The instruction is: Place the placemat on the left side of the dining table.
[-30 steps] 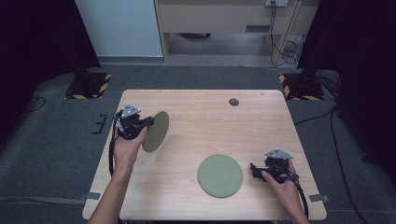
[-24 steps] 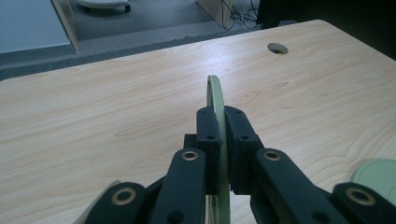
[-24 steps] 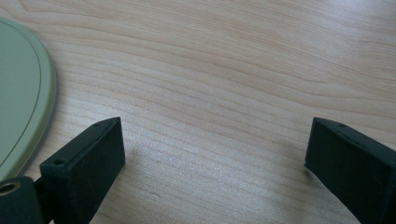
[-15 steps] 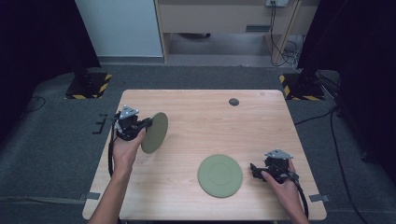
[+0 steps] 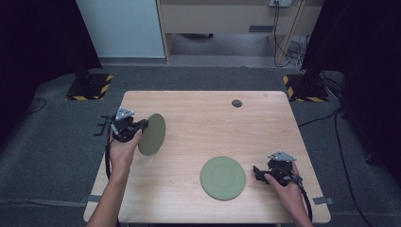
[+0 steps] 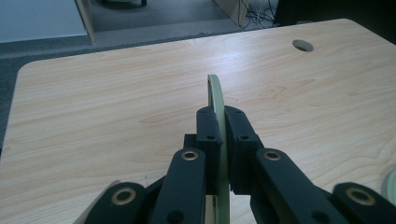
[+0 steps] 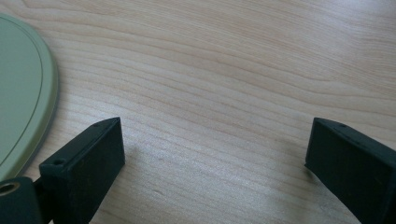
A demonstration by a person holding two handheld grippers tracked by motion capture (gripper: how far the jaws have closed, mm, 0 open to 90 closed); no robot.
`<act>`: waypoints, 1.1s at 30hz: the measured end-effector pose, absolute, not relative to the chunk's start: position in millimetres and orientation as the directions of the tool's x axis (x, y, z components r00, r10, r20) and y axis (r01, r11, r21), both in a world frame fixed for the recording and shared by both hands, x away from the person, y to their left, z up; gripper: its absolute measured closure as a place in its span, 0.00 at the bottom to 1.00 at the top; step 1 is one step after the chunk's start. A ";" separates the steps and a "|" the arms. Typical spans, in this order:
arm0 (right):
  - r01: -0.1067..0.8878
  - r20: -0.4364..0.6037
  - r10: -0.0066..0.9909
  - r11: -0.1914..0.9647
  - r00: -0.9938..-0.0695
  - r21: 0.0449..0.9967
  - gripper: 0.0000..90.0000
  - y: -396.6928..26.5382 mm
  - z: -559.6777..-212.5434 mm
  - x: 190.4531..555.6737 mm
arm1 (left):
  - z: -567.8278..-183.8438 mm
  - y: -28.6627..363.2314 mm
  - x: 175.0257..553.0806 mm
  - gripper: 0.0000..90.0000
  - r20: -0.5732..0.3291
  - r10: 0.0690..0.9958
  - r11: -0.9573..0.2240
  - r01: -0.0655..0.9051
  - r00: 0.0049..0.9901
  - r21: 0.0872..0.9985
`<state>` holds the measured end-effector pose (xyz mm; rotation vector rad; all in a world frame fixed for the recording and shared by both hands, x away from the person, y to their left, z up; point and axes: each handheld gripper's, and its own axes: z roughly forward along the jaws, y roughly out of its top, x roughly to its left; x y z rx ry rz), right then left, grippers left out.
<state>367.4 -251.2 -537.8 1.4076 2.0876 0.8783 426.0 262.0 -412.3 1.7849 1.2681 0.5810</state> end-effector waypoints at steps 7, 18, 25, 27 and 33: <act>0.634 -0.026 0.932 0.265 -0.360 0.727 0.05 -250.5 -537.8 367.1 | -416.3 277.5 425.8 0.95 -0.092 0.932 -0.121 0.538 0.351 0.835; 0.635 -0.029 0.931 0.271 -0.364 0.723 0.05 -249.8 -538.0 366.9 | -431.8 304.2 425.0 0.95 -0.089 0.948 -0.106 0.568 0.305 0.816; 0.637 -0.029 0.931 0.270 -0.363 0.722 0.05 -249.8 -538.0 366.9 | -439.5 315.0 430.4 0.95 -0.081 0.949 -0.120 0.588 0.305 0.800; 0.636 -0.028 0.931 0.270 -0.363 0.723 0.05 -249.4 -538.1 366.6 | -440.3 315.4 434.0 0.95 -0.081 0.949 -0.121 0.590 0.304 0.798; 0.639 -0.020 0.931 0.266 -0.365 0.722 0.05 -249.7 -538.1 365.4 | -443.9 316.4 444.8 0.95 -0.089 0.950 -0.112 0.592 0.300 0.798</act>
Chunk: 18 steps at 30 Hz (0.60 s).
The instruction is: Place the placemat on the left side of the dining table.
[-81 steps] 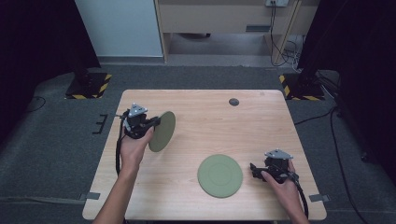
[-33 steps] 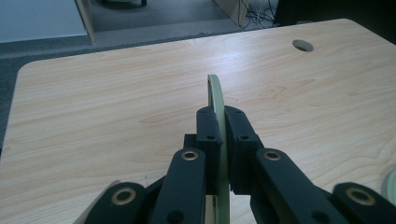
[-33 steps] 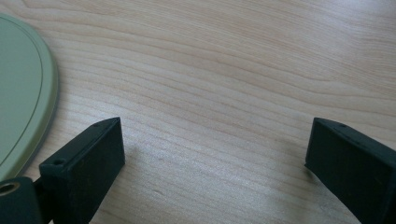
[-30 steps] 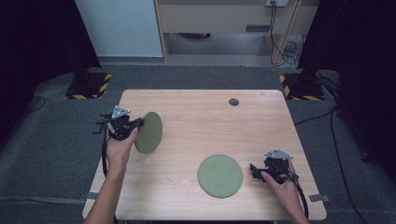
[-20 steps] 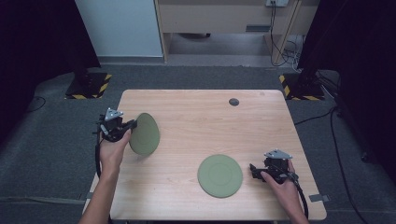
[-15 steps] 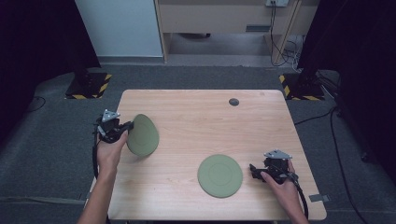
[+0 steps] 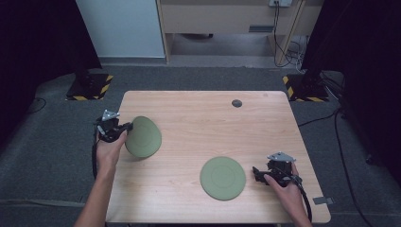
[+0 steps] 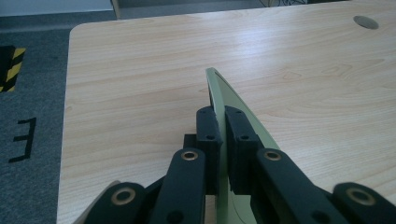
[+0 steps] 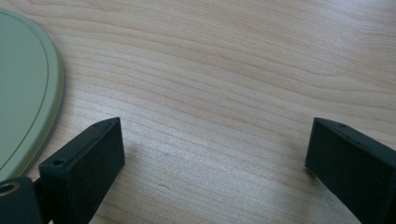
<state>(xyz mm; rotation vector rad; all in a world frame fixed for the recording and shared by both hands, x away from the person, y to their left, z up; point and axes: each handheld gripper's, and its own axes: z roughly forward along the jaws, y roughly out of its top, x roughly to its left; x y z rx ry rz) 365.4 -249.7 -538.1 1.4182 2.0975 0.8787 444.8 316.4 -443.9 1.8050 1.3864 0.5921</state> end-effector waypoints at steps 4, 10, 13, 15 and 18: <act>0.642 -0.020 0.932 0.264 -0.361 0.720 0.05 -249.5 -538.0 364.7 | -449.5 318.1 450.5 0.95 -0.086 0.953 -0.111 0.597 0.292 0.795; 0.643 -0.019 0.934 0.261 -0.357 0.721 0.05 -249.2 -538.2 364.7 | -455.2 322.1 455.0 0.95 -0.091 0.956 -0.102 0.606 0.280 0.789; 0.644 -0.018 0.934 0.260 -0.357 0.719 0.05 -249.2 -538.1 364.7 | -457.6 323.1 456.2 0.95 -0.087 0.958 -0.103 0.609 0.274 0.786; 0.643 -0.021 0.934 0.263 -0.358 0.720 0.05 -249.1 -538.1 364.5 | -458.4 323.2 456.7 0.95 -0.086 0.958 -0.104 0.612 0.273 0.784; 0.639 -0.025 0.932 0.267 -0.361 0.721 0.05 -249.0 -538.1 364.3 | -459.1 323.2 457.4 0.95 -0.084 0.959 -0.105 0.615 0.270 0.782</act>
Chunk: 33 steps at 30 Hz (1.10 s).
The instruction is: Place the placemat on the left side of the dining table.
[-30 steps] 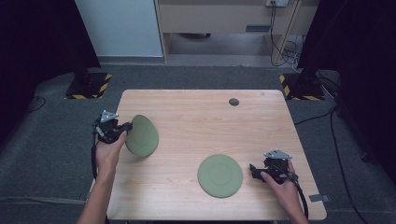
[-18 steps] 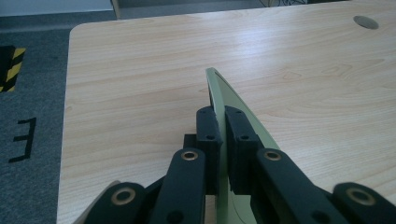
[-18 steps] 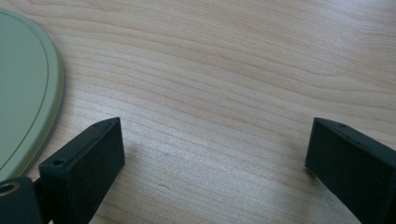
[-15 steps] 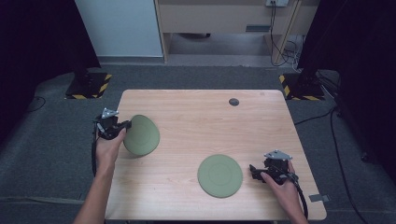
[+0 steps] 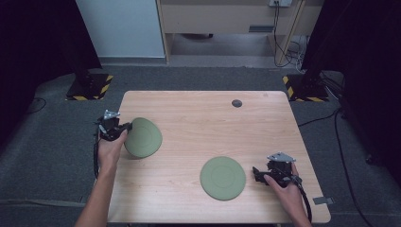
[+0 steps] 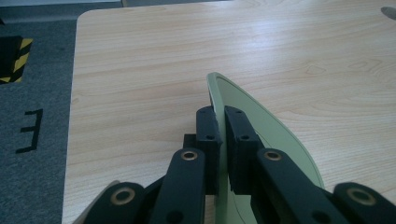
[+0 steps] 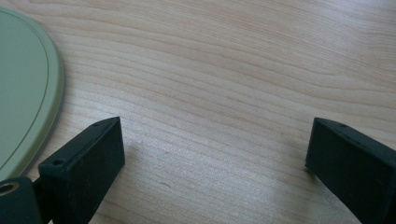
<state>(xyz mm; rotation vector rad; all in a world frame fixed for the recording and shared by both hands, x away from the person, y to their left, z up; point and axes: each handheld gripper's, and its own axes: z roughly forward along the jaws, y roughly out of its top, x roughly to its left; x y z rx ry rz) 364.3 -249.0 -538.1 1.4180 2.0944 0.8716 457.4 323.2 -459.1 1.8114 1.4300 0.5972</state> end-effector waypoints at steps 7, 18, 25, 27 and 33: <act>0.641 -0.019 0.931 0.265 -0.364 0.720 0.05 -248.4 -538.3 364.3 | -463.0 322.3 462.8 0.94 -0.062 0.961 -0.124 0.624 0.268 0.771; 0.640 -0.020 0.931 0.266 -0.364 0.721 0.05 -248.3 -538.2 364.2 | -471.6 325.9 468.5 0.93 -0.056 0.966 -0.125 0.649 0.251 0.751; 0.644 -0.013 0.931 0.263 -0.365 0.719 0.05 -248.8 -538.2 364.6 | -479.8 331.0 472.2 0.88 -0.052 0.973 -0.116 0.667 0.226 0.736; 0.643 -0.016 0.931 0.264 -0.365 0.719 0.05 -248.6 -538.2 364.4 | -483.8 333.2 473.2 0.86 -0.055 0.974 -0.111 0.675 0.219 0.729; 0.643 -0.014 0.931 0.264 -0.365 0.719 0.05 -248.8 -538.2 364.6 | -492.7 334.7 474.7 0.67 -0.027 0.981 -0.113 0.678 0.193 0.727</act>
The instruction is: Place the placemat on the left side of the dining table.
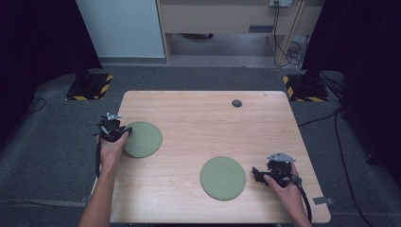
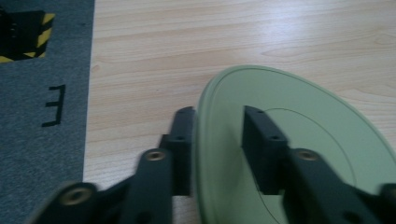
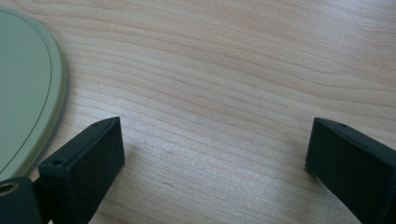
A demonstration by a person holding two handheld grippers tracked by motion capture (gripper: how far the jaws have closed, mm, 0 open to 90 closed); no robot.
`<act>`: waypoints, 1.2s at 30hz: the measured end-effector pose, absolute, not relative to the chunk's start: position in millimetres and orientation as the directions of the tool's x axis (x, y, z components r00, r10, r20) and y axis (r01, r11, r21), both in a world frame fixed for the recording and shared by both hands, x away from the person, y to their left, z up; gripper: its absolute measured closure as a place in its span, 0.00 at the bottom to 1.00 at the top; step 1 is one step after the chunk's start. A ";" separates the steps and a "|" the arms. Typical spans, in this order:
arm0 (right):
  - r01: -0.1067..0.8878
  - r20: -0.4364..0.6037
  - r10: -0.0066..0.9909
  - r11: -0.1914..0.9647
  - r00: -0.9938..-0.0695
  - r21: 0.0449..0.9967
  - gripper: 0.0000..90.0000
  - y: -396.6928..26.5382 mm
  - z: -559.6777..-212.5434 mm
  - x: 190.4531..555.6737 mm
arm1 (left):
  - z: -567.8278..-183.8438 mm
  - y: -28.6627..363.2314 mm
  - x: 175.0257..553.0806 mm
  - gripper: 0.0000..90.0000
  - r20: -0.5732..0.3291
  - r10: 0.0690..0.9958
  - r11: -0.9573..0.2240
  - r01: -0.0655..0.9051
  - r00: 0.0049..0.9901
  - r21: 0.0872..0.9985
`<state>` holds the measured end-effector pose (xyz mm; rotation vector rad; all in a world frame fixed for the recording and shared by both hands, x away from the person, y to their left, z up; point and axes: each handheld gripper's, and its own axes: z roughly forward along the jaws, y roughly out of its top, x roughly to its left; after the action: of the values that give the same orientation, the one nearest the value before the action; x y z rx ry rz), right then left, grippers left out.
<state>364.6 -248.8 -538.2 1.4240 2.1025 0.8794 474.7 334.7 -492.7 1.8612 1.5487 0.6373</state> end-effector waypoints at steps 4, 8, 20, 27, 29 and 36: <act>0.643 -0.016 0.931 0.263 -0.364 0.719 0.05 -248.6 -538.2 364.4 | -493.1 329.3 475.2 0.43 0.026 0.979 -0.154 0.653 0.202 0.741; 0.643 -0.015 0.931 0.264 -0.364 0.719 0.05 -248.6 -538.2 364.4 | -491.4 323.3 475.1 0.30 0.025 0.975 -0.165 0.640 0.222 0.750; 0.642 -0.019 0.930 0.267 -0.366 0.719 0.05 -248.6 -538.3 364.4 | -484.4 307.2 469.2 0.08 -0.032 0.965 -0.150 0.643 0.262 0.751; 0.642 -0.019 0.930 0.267 -0.366 0.719 0.05 -248.1 -538.2 364.1 | -482.0 300.9 463.7 0.05 -0.039 0.955 -0.164 0.632 0.294 0.757; 0.644 -0.015 0.931 0.264 -0.365 0.718 0.05 -248.3 -538.4 364.4 | -481.0 296.4 461.3 0.05 -0.041 0.950 -0.171 0.624 0.310 0.763; 0.647 -0.010 0.931 0.261 -0.365 0.716 0.05 -248.4 -538.3 364.4 | -479.9 282.8 455.5 0.05 -0.035 0.932 -0.206 0.606 0.361 0.768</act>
<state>364.4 -248.4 -538.3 1.4297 2.1052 0.8790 455.5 282.8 -479.9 1.9153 1.3348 0.5847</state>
